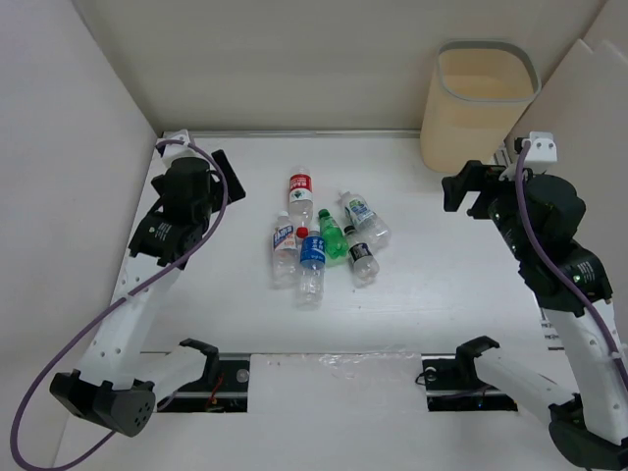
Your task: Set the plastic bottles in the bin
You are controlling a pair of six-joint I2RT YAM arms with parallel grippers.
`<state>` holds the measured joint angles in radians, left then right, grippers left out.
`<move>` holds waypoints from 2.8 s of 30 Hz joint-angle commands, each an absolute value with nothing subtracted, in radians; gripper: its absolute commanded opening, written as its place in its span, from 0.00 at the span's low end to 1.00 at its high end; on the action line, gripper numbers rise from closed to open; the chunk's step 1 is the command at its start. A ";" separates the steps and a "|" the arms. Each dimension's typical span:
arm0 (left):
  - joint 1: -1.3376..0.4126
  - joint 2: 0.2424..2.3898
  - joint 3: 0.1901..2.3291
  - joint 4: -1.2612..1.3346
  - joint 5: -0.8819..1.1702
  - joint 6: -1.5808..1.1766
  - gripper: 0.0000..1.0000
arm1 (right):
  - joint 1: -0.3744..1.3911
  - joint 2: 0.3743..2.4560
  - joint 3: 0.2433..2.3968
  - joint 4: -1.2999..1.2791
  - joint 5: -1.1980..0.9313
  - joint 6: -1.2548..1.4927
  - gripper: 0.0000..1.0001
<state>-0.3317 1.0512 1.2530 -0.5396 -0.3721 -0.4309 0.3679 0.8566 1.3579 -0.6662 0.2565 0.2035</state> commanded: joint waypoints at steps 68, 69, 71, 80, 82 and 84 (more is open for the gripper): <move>-0.551 1.643 1.112 -0.425 -0.457 -0.785 0.25 | 0.420 0.988 1.189 -0.393 -0.015 0.199 1.00; -0.551 1.626 1.126 -0.455 -0.487 -0.805 0.15 | 0.420 0.988 1.189 -0.393 -0.015 0.199 1.00; -0.551 1.570 1.155 -0.550 -0.557 -0.853 0.00 | 0.420 0.997 1.189 -0.381 -0.037 0.199 1.00; -0.640 1.289 1.337 -0.454 -0.325 -0.637 0.00 | 0.431 1.055 1.068 -0.048 -0.630 0.207 1.00; -0.678 1.234 1.348 -0.341 -0.267 -0.563 0.00 | 0.465 1.092 1.068 0.045 -0.702 0.242 1.00; -0.689 1.206 1.348 -0.226 -0.197 -0.531 0.00 | 0.498 1.101 1.068 0.101 -0.753 0.264 1.00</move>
